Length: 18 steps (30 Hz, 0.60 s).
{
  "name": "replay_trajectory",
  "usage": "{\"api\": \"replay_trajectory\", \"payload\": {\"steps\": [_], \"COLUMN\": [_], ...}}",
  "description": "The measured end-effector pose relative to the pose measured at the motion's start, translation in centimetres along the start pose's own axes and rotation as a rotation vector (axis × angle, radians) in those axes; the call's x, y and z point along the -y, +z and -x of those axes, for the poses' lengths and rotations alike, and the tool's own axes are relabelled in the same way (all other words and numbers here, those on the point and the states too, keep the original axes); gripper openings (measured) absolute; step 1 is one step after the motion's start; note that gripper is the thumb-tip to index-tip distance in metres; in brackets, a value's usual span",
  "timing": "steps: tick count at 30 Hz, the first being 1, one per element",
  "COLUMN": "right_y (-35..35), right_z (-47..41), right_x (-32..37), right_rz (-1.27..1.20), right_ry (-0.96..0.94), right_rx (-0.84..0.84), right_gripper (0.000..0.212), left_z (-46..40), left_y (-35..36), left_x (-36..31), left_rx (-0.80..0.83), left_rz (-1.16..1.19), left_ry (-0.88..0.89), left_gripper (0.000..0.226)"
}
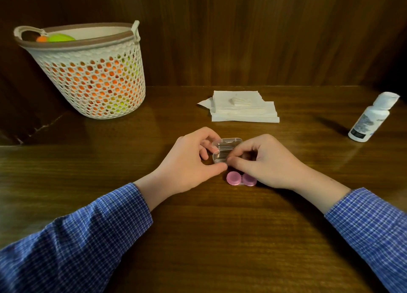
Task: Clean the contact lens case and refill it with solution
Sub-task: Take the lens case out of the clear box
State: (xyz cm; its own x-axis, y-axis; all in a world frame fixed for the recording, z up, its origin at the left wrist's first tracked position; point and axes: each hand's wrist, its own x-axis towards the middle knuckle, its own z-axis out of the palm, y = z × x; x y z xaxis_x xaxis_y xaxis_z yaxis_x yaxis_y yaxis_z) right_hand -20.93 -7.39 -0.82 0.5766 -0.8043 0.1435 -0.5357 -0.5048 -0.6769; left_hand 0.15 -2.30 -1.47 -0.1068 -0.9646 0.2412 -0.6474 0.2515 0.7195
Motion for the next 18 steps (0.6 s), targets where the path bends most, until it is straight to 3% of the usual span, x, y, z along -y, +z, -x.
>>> {"api": "replay_trajectory", "payload": {"steps": [13, 18], "right_y": [-0.2, -0.9], "right_z": [-0.2, 0.1], "right_x": [0.7, 0.2], "right_rz": [0.048, 0.096], "right_ry": [0.057, 0.063], "right_rx": [-0.075, 0.027], "right_gripper": [0.016, 0.014], "left_z": [0.0, -0.1], "left_y": [0.0, 0.1], "left_x": [0.0, 0.1], "left_rx": [0.004, -0.001], "left_rz": [0.036, 0.030], "left_ry": [-0.006, -0.012], "left_gripper": [0.045, 0.046]}}
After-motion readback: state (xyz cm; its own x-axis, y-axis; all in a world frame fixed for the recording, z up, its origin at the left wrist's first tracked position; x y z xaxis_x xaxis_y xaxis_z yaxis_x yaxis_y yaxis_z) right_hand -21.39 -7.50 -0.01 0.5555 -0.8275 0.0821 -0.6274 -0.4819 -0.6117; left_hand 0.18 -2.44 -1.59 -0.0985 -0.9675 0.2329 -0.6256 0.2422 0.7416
